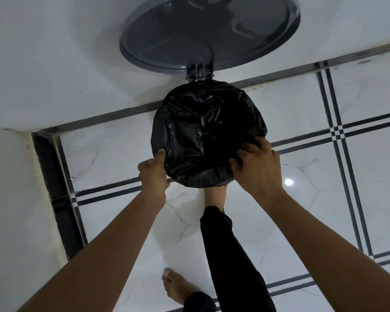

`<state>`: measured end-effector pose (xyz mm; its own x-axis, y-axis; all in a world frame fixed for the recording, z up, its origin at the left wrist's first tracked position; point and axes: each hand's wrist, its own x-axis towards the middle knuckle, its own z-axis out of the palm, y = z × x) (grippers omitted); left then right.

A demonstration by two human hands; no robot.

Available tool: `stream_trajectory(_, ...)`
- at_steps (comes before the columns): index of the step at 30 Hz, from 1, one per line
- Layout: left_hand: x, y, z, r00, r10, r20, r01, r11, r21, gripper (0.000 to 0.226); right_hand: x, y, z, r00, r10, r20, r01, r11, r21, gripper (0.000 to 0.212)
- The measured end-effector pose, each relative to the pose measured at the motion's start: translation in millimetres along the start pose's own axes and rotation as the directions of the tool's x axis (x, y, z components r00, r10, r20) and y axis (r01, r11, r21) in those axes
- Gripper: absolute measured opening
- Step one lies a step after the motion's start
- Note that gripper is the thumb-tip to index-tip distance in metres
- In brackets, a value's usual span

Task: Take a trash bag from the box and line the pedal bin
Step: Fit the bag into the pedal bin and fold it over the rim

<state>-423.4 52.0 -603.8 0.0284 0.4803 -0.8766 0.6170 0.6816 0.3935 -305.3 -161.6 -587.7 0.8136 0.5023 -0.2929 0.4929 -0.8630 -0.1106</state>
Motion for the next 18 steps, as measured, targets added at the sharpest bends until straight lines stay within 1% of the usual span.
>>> stream_trajectory(1, 2, 0, 1, 0.999, 0.035, -0.013, -0.034, 0.999, 0.022, 0.055, -1, 2, 5, 1.000, 0.003, -0.011, -0.003, 1.000, -0.006, 0.022)
stream_trajectory(2, 3, 1, 2, 0.998, 0.056, -0.006, -0.056, 0.998, 0.037, 0.053, 0, 6, 8, 0.999, 0.002, -0.051, 0.000, 0.999, 0.033, 0.016)
stream_trajectory(3, 4, 0, 2, 0.998, 0.059, 0.018, -0.060, 0.998, 0.037, 0.050, 1, 9, 9, 0.994, 0.011, -0.113, 0.001, 0.994, 0.109, 0.014)
stream_trajectory(4, 5, 0, 1, 0.997, 0.046, 0.059, -0.046, 0.999, 0.005, 0.048, 0, 12, 8, 0.988, 0.055, -0.147, -0.024, 0.979, 0.204, 0.021)
stream_trajectory(5, 3, 0, 0, 0.994, 0.029, 0.105, -0.024, 0.999, -0.049, 0.047, -1, 15, 6, 0.977, 0.136, -0.162, -0.076, 0.941, 0.330, 0.028)
stream_trajectory(6, 2, 0, -2, 0.989, 0.018, 0.144, -0.002, 0.994, -0.111, 0.046, -3, 16, 2, 0.955, 0.258, -0.145, -0.161, 0.864, 0.477, 0.032)
stream_trajectory(7, -1, -1, -5, 0.986, 0.016, 0.167, 0.013, 0.986, -0.166, 0.046, -5, 19, 2, 0.915, 0.395, -0.088, -0.261, 0.744, 0.615, 0.034)
stream_trajectory(8, -2, -3, -7, 0.983, 0.015, 0.182, 0.026, 0.976, -0.218, 0.045, -7, 20, 1, 0.859, 0.511, 0.000, -0.350, 0.589, 0.728, 0.033)
stream_trajectory(9, -3, -7, -11, 0.980, 0.019, 0.199, 0.034, 0.965, -0.261, 0.044, -10, 22, 2, 0.803, 0.584, 0.118, -0.420, 0.416, 0.807, 0.030)
stream_trajectory(10, -4, -12, -14, 0.973, 0.026, 0.229, 0.042, 0.957, -0.289, 0.043, -13, 24, 4, 0.761, 0.599, 0.248, -0.465, 0.238, 0.853, 0.028)
stream_trajectory(11, -4, -17, -18, 0.963, 0.032, 0.267, 0.046, 0.958, -0.282, 0.040, -15, 26, 6, 0.731, 0.583, 0.354, -0.489, 0.086, 0.868, 0.027)
stream_trajectory(12, -5, -22, -22, 0.947, 0.036, 0.319, 0.046, 0.968, -0.245, 0.039, -17, 27, 6, 0.713, 0.556, 0.426, -0.504, -0.016, 0.864, 0.027)
stream_trajectory(13, -5, -26, -25, 0.926, 0.036, 0.377, 0.043, 0.979, -0.198, 0.039, -18, 27, 5, 0.707, 0.531, 0.467, -0.515, -0.065, 0.854, 0.027)
stream_trajectory(15, -3, -35, -30, 0.887, 0.047, 0.459, 0.032, 0.986, -0.163, 0.052, -17, 25, 4, 0.687, 0.512, 0.515, -0.535, -0.123, 0.836, 0.029)
stream_trajectory(17, -2, -39, -32, 0.882, 0.086, 0.463, -0.001, 0.984, -0.180, 0.065, -14, 23, 6, 0.642, 0.511, 0.572, -0.571, -0.180, 0.801, 0.030)
stream_trajectory(18, -2, -40, -32, 0.886, 0.106, 0.452, -0.024, 0.983, -0.184, 0.068, -14, 21, 7, 0.626, 0.499, 0.599, -0.604, -0.175, 0.777, 0.030)
